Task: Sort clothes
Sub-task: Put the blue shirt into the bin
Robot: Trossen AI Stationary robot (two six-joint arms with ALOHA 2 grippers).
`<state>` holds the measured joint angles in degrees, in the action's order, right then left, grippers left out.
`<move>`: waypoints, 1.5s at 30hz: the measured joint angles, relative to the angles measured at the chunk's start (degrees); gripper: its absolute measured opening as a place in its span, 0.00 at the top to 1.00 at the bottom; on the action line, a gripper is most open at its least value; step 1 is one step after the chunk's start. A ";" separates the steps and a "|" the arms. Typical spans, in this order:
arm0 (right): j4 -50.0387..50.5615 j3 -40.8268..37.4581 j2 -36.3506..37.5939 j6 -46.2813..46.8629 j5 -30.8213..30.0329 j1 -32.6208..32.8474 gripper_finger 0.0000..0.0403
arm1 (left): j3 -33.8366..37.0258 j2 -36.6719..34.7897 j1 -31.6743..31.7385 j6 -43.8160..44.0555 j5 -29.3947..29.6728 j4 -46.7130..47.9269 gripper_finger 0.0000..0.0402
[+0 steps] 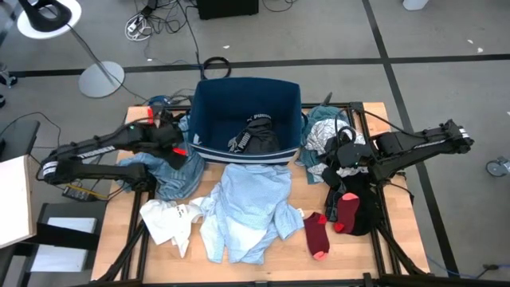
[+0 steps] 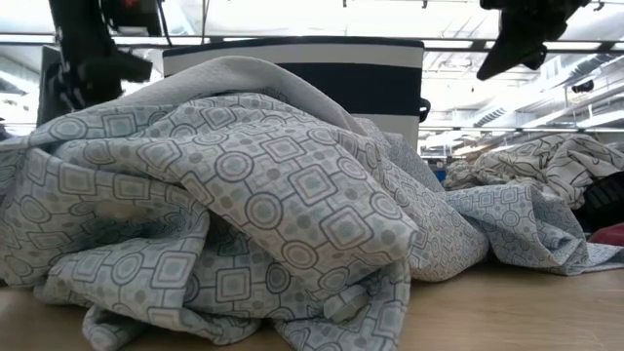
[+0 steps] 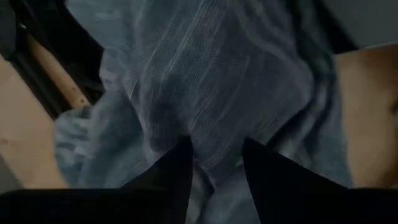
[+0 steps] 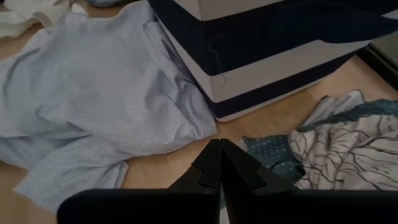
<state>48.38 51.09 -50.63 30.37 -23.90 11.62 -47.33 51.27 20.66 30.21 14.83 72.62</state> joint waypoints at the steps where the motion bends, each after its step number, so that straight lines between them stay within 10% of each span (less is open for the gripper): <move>1: -0.06 0.00 0.00 0.00 0.11 0.00 0.99 | 1.42 0.06 0.22 0.07 -1.22 -0.94 0.65; 7: 0.02 0.00 0.00 -0.03 0.14 0.00 0.99 | 2.93 -0.57 0.88 0.55 -5.35 -0.40 0.96; 22: 0.11 0.00 0.00 -0.09 0.11 0.00 0.99 | -32.46 -5.39 0.83 2.92 7.01 10.09 1.00; 31: 0.08 0.00 0.00 -0.59 0.07 0.00 0.99 | -45.09 -2.33 0.83 -6.20 7.67 -13.12 1.00; 45: 0.07 0.00 0.02 -0.57 -0.10 0.00 0.99 | -57.40 16.17 0.81 -15.20 -9.01 -54.18 1.00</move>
<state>48.45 51.09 -50.61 29.80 -24.01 11.62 -104.73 67.45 21.47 15.00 5.82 18.43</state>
